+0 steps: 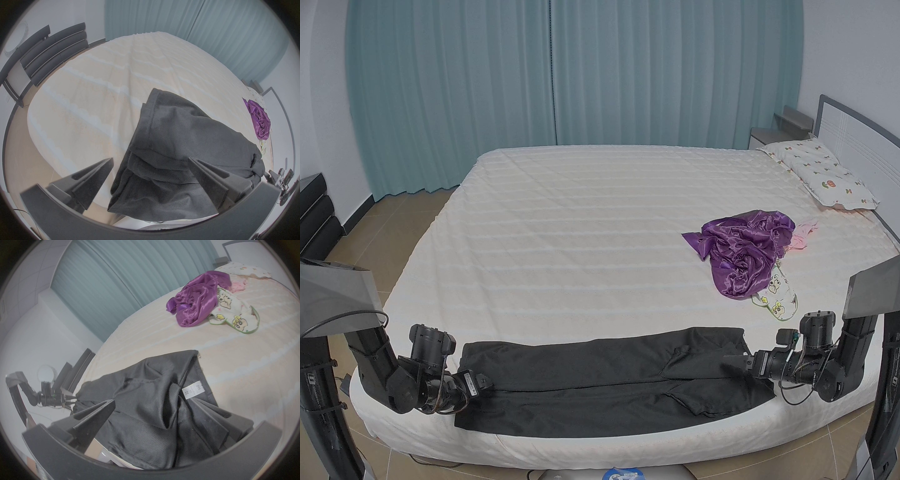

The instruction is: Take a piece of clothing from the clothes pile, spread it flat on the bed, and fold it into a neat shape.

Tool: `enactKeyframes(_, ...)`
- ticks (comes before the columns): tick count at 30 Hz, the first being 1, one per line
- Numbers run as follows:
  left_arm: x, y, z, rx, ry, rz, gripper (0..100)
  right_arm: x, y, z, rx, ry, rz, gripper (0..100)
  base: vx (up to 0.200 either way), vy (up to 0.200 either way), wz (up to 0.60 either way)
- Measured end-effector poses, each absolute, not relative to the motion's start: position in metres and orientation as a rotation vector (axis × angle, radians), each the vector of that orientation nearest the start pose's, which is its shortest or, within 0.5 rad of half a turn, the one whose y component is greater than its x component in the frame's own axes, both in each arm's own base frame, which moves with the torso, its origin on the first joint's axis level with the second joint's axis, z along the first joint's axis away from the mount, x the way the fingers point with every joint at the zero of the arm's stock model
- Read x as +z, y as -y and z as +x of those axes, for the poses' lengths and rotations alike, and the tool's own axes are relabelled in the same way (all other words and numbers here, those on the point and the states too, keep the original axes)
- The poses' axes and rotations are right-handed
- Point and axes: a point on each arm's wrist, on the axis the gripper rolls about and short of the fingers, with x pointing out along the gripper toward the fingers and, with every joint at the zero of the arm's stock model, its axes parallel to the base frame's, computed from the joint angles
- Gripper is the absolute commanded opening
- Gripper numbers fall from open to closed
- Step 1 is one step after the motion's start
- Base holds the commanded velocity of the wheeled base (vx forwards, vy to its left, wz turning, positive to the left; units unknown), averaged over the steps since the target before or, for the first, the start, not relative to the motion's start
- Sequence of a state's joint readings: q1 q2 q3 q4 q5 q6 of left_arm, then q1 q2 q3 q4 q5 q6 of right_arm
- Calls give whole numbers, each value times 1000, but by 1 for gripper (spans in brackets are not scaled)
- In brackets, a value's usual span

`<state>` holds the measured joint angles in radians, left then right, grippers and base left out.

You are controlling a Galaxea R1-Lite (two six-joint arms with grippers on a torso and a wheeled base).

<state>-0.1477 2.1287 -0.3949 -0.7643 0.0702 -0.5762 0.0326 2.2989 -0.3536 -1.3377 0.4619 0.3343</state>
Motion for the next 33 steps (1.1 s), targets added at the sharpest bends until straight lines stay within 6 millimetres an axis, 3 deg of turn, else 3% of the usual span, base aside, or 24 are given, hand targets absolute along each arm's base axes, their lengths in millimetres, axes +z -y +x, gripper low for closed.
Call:
enactKeyframes(7,0,23,250,242,-917,-454,100,-5,-14,273,339,-586,563,100,0,0,0)
enactKeyframes(11,9,14,248,244,-885,-488,100,-4,-13,258,296,-611,617,100,0,0,0)
enactKeyframes(18,19,11,253,73,-879,-462,100,-6,-11,241,193,-676,740,100,0,0,0)
enactKeyframes(23,12,13,268,18,-882,-386,100,-5,-11,236,177,-691,767,100,0,0,0)
enactKeyframes(33,-20,20,289,-8,-941,-324,100,-4,-15,232,184,-709,771,100,0,0,0)
